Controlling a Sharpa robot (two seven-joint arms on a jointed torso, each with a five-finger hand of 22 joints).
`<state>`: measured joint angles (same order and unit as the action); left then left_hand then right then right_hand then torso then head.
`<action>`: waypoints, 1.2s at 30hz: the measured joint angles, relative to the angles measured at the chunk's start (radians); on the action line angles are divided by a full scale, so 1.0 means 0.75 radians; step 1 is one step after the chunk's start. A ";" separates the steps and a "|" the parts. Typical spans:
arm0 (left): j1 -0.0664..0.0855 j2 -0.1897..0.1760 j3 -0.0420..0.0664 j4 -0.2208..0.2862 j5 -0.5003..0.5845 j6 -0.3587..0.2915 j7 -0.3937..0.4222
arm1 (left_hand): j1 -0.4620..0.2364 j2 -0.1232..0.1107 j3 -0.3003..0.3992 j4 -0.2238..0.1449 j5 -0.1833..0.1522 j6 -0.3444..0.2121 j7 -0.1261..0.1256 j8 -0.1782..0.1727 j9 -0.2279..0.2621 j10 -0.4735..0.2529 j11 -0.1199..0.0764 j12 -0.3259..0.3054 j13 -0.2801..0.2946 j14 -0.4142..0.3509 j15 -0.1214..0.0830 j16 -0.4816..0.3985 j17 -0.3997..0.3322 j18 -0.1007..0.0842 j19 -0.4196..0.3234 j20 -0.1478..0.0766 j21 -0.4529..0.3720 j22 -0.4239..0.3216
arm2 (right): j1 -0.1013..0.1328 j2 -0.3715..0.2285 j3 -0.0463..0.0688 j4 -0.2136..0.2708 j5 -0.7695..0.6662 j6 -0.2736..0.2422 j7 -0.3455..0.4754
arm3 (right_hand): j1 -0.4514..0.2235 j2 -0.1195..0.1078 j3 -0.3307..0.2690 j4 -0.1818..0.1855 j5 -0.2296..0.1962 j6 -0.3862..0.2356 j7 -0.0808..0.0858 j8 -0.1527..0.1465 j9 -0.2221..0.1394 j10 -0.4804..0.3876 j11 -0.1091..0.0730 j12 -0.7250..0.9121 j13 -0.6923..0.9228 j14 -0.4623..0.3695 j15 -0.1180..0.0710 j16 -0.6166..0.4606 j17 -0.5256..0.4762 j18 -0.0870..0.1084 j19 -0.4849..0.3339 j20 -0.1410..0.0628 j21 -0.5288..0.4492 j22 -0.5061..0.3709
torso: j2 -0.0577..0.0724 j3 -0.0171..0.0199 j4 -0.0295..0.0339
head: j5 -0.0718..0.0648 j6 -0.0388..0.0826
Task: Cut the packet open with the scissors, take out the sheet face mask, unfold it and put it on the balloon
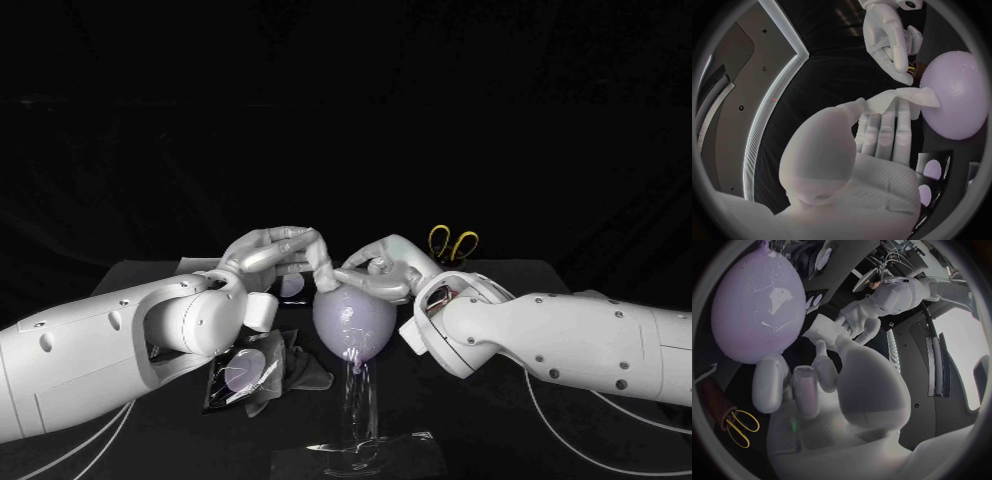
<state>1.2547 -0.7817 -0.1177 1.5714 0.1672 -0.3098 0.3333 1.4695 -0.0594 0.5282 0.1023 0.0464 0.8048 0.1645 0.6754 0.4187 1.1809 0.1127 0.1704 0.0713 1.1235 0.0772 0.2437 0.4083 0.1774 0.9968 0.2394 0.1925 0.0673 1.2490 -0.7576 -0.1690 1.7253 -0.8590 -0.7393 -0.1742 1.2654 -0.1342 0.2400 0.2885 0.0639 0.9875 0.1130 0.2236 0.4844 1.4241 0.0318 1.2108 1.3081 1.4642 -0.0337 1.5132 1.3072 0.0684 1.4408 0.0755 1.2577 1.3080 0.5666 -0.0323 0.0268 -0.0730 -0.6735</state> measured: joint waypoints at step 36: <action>-0.001 0.007 0.004 0.006 0.014 0.026 0.011 | 0.005 0.004 0.008 0.008 -0.001 -0.031 0.012 0.034 0.021 -0.005 0.005 0.000 0.000 -0.004 0.005 -0.005 0.012 -0.001 0.000 0.000 0.000 0.000 | 0.033 0.064 0.007 -0.074 -0.024 -0.033 0.020 | 0.000 0.000 -0.050 -0.002 -0.005 -0.022 0.012 -0.018 -0.006 -0.020 0.010 -0.031 0.000 -0.004 0.004 -0.014 0.000 -0.001 -0.019 0.009 -0.044 0.000 | 0.000 -0.0008 0.0000 | -0.004 -0.004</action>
<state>1.2540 -0.7765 -0.1149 1.5760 0.1777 -0.2902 0.3413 1.4729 -0.0563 0.5339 0.1080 0.0454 0.7818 0.1736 0.7006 0.4346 1.1773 0.1164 0.1704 0.0716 1.1202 0.0809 0.2403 0.4170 0.1766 0.9968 0.2394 0.1926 0.0676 1.2735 -0.7094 -0.1638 1.6697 -0.8770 -0.7641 -0.1592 1.2657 -0.1340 0.2022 0.2868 0.0600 0.9706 0.1221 0.2105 0.4799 1.4093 0.0396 1.1877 1.3081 1.4609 -0.0304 1.5024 1.3073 0.0677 1.4264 0.0826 1.2247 1.3080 0.5668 -0.0329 0.0268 -0.0760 -0.6769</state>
